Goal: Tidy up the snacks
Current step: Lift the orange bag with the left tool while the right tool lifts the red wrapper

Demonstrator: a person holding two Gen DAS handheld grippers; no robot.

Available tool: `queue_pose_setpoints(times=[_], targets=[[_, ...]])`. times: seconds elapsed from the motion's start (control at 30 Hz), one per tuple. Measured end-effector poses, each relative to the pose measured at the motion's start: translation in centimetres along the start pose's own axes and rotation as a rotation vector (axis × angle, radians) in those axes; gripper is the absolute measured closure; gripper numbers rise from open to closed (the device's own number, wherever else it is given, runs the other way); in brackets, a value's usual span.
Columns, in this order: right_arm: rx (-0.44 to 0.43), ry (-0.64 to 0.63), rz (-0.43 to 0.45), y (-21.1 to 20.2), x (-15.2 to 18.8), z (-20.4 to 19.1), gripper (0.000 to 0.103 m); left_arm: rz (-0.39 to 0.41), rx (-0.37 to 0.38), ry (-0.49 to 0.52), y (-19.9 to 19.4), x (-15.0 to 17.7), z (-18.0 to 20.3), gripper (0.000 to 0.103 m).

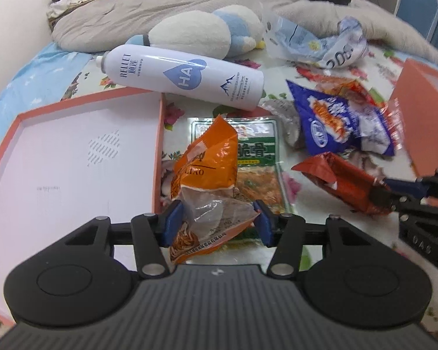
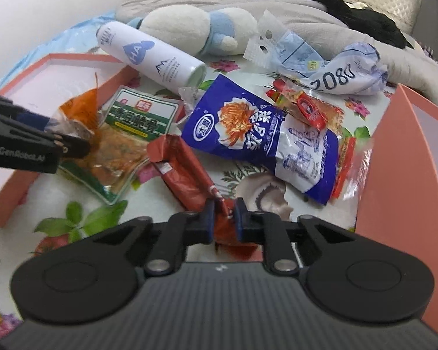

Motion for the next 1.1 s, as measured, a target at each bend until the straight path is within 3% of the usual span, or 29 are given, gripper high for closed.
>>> queue_pose_setpoints(times=[0.2,0.63,1.1], targets=[[0.016,0.024,0.028,-3.8,1.1,-0.6,0.087,0.027,0.03,-0.073,-4.0,1.5,0.4,0.045],[0.029,0.168,0.097,-11.1,4.1,-0.5,0.087,0.052,0.1,-0.124,-10.9,5.5,3.5,0.045],[0.064,0.202,0.217,-17.5,2.3,1.0,0.087,0.157,0.148,-0.192,-17.1,2.2,4.5,0.046]])
Point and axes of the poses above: each gripper's, at about its wrist camera, not at the fingertips, and y roughly the way its jaws point, z to its right, x to its underside, the point moved 4 cm from there along y, roughly the way its jaws point, and after that the axes turned 1 degree about z, right-handed, at the moved point
